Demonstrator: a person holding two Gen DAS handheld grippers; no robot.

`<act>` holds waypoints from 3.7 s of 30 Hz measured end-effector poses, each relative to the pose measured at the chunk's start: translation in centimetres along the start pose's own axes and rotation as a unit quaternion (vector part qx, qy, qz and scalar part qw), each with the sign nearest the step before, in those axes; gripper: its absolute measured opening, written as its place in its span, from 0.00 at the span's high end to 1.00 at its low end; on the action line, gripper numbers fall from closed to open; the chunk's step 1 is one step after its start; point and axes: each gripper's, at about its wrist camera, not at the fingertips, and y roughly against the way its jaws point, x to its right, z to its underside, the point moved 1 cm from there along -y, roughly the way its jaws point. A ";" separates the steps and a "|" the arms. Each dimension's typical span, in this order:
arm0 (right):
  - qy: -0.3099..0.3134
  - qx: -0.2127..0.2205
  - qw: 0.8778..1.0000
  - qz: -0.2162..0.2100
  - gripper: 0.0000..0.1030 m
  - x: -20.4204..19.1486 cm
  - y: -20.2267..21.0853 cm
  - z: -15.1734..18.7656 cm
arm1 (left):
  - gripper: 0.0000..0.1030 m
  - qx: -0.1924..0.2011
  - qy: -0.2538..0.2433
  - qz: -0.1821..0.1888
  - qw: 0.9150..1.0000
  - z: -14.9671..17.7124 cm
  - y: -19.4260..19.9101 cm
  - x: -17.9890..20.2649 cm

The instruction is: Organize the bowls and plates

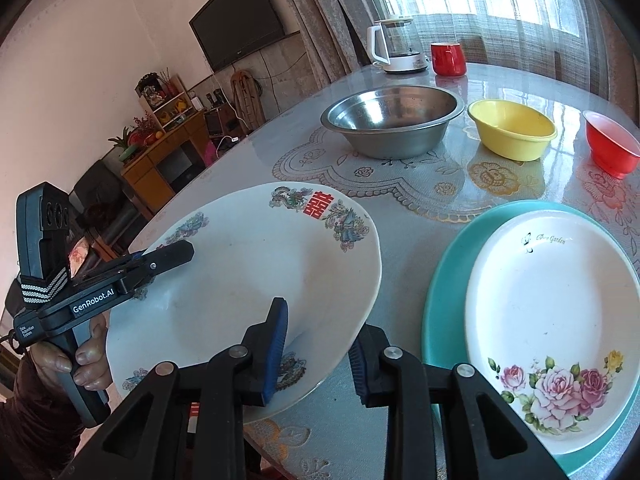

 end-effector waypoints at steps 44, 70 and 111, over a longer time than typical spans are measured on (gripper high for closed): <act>-0.134 0.080 0.972 0.177 0.72 14.4 10.9 2.2 | 0.71 -0.053 -0.151 0.128 0.979 -4.1 -9.2 18.6; -0.133 0.058 0.968 0.203 0.72 15.4 9.8 3.2 | 0.71 -0.081 -0.158 0.105 0.979 -2.1 -10.7 18.9; -0.112 0.080 0.961 0.240 0.73 14.7 10.3 3.5 | 0.71 -0.056 -0.163 0.054 0.984 -2.1 -9.8 19.5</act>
